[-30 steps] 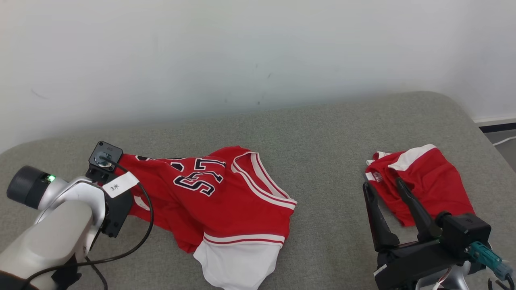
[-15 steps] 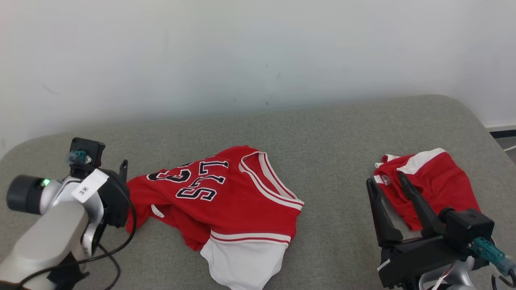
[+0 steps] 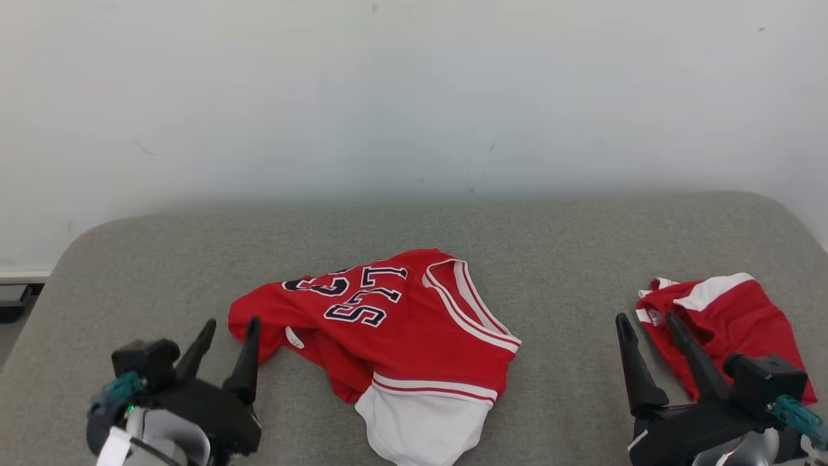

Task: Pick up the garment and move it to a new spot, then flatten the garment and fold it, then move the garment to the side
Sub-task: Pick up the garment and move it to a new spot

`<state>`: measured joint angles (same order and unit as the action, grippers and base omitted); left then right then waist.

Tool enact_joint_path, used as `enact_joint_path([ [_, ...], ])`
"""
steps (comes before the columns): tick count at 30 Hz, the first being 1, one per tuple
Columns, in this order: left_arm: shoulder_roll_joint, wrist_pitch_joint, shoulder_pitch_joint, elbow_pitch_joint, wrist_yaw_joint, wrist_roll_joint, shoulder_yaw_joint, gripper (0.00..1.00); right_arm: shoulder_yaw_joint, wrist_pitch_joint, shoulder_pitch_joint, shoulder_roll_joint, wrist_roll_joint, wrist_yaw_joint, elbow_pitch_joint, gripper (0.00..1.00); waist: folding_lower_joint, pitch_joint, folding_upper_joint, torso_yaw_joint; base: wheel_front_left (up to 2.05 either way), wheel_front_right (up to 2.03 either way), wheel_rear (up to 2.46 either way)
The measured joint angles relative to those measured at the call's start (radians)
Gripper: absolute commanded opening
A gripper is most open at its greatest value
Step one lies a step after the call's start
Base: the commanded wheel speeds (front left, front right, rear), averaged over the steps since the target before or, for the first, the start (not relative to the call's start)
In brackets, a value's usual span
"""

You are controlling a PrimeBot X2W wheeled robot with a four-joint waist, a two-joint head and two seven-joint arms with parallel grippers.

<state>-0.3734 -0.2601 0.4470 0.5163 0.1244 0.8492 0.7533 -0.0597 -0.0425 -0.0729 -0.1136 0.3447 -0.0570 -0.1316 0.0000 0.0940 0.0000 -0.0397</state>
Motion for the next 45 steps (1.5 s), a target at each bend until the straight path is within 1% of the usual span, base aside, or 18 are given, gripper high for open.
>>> enact_joint_path([
  [6,-0.018,0.001,-0.163,-0.134,0.000,0.019,-0.066,1.00,0.018,-0.001,-0.005,-0.002,0.027,0.004,0.038,1.00,0.0000,0.023,0.0000,0.035,0.00,0.00,0.00],
  [9,-0.018,0.001,-0.237,-0.216,0.000,0.055,-0.115,1.00,0.040,0.000,-0.022,-0.001,0.041,0.003,0.042,1.00,-0.0001,0.031,0.0000,0.049,0.00,0.00,0.00],
  [12,0.004,0.002,-0.285,-0.294,0.000,0.104,-0.160,1.00,0.069,0.003,-0.073,-0.001,0.062,-0.006,0.045,1.00,-0.0001,0.036,0.0000,0.066,0.00,0.00,0.00],
  [15,0.025,0.004,-0.328,-0.379,0.000,0.183,-0.257,1.00,0.077,0.008,-0.100,0.006,0.069,-0.010,0.052,1.00,-0.0001,0.039,0.0000,0.083,0.00,0.00,0.00],
  [18,0.048,0.004,-0.388,-0.453,-0.002,0.237,-0.346,1.00,0.078,0.017,-0.100,0.021,0.074,-0.015,0.056,1.00,-0.0001,0.043,0.0000,0.093,0.00,0.00,0.00],
  [20,0.069,0.004,-0.409,-0.484,-0.009,0.247,-0.383,1.00,0.078,0.020,-0.099,0.027,0.077,-0.021,0.058,1.00,-0.0001,0.043,-0.0001,0.094,0.00,0.00,0.00],
  [22,0.094,0.004,-0.414,-0.504,-0.022,0.251,-0.399,1.00,0.076,0.026,-0.098,0.031,0.077,-0.023,0.062,1.00,-0.0001,0.042,0.0000,0.094,0.00,0.00,0.00],
  [25,0.114,0.004,-0.423,-0.508,-0.028,0.239,-0.377,1.00,0.061,0.026,-0.091,0.033,0.077,-0.023,0.068,1.00,-0.0001,0.041,0.0000,0.091,0.00,0.00,0.00],
  [26,0.104,0.004,-0.423,-0.502,-0.028,0.214,-0.351,1.00,0.056,0.026,-0.083,0.034,0.077,-0.023,0.069,1.00,-0.0001,0.040,0.0000,0.089,0.00,0.00,0.00],
  [29,0.044,0.004,-0.425,-0.467,-0.028,0.112,-0.260,1.00,0.039,0.026,-0.060,0.035,0.077,-0.023,0.077,1.00,0.0000,0.038,0.0000,0.082,0.00,0.00,0.00],
  [31,0.016,0.005,-0.423,-0.450,-0.028,0.061,-0.225,1.00,0.035,0.026,-0.055,0.035,0.076,-0.023,0.079,1.00,0.0000,0.037,-0.0001,0.075,0.00,0.00,0.00],
  [34,-0.010,0.019,-0.422,-0.427,-0.021,-0.021,-0.181,1.00,0.035,0.026,-0.055,0.034,0.073,-0.023,0.093,1.00,0.0000,0.034,0.0000,0.067,0.00,0.00,0.00],
  [38,-0.037,0.022,-0.419,-0.397,-0.009,-0.097,-0.174,1.00,0.029,0.026,-0.054,0.034,0.063,-0.023,0.106,1.00,0.0000,0.032,0.0000,0.056,0.00,0.00,0.00],
  [41,-0.038,0.021,-0.415,-0.384,-0.003,-0.127,-0.180,1.00,0.033,0.031,-0.054,0.030,0.056,-0.024,0.117,1.00,0.0000,0.030,0.0000,0.051,0.00,0.00,0.00],
  [45,-0.038,0.021,-0.416,-0.381,-0.001,-0.136,-0.207,1.00,0.043,0.034,-0.056,0.028,0.049,-0.031,0.124,1.00,0.0001,0.030,0.0000,0.048,0.00,0.00,0.00],
])
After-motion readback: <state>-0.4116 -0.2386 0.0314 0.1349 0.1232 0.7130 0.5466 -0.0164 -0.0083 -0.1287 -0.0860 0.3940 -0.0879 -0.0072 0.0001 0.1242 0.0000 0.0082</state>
